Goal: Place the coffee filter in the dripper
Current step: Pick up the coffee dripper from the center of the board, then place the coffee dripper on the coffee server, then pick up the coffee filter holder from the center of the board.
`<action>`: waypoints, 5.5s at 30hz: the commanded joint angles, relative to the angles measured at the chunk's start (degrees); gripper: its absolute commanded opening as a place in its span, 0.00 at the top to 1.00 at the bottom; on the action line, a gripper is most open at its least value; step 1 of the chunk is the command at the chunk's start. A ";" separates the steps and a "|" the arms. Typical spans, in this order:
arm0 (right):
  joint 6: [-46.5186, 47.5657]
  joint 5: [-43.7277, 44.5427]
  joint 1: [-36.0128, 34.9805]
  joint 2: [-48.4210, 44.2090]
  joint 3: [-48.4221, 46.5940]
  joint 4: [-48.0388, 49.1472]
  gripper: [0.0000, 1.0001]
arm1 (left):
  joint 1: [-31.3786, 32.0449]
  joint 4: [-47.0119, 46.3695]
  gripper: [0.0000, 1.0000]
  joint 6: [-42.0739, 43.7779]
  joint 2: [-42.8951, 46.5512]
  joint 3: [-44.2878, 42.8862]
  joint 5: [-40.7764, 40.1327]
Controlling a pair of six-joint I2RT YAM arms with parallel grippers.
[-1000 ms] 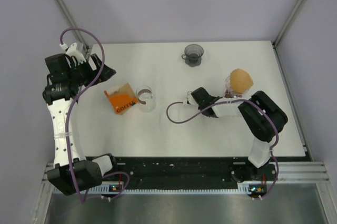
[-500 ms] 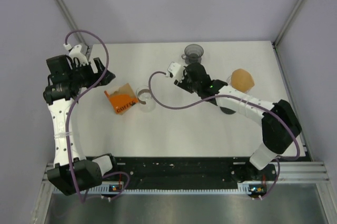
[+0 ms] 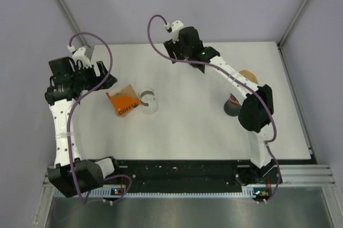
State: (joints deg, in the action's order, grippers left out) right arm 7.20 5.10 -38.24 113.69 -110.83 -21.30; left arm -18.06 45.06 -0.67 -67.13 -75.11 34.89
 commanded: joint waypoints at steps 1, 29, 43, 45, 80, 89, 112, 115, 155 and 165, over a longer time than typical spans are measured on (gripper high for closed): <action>-6.76 6.14 4.40 9.86 -11.41 -8.49 0.34 | -0.66 -0.85 0.16 2.16 0.51 0.76 0.26; -21.09 16.96 15.83 33.34 -29.35 -4.80 0.43 | -1.01 -1.90 0.18 2.07 -1.16 2.87 2.55; -20.39 10.03 16.09 28.97 -24.27 -5.42 1.00 | -1.10 -1.90 0.18 2.34 -1.25 2.86 3.16; -20.74 6.43 16.09 26.42 -24.09 -6.03 1.00 | -1.10 -1.82 0.18 2.42 -1.07 2.78 3.42; -24.52 -36.57 -2.72 10.76 -15.03 -12.36 1.00 | -2.94 -1.73 0.18 2.86 1.13 3.31 3.78; -23.64 -33.49 -3.68 13.66 -17.75 -15.00 1.00 | -3.03 -1.90 0.18 2.86 1.04 3.57 3.78; -20.91 -31.73 -6.06 16.65 -24.96 -21.33 0.78 | -3.12 -2.43 0.18 3.92 0.78 4.53 2.99; -20.65 -31.21 -6.06 15.78 -25.14 -21.33 0.70 | -3.03 -2.34 0.17 4.62 0.34 4.62 0.19; -12.65 -20.13 -6.06 -3.65 -14.68 -21.24 0.42 | 2.16 1.96 0.81 9.27 -18.91 4.54 -18.46; -1.94 -23.12 -12.20 -10.67 -2.83 -12.20 0.43 | 2.16 5.65 1.00 25.09 -8.64 9.98 -21.19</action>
State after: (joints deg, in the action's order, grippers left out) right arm -1.45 -15.99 -45.89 109.38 -117.60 -40.93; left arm -15.79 48.66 15.51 -82.70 -67.81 14.50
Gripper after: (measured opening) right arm 0.572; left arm 0.022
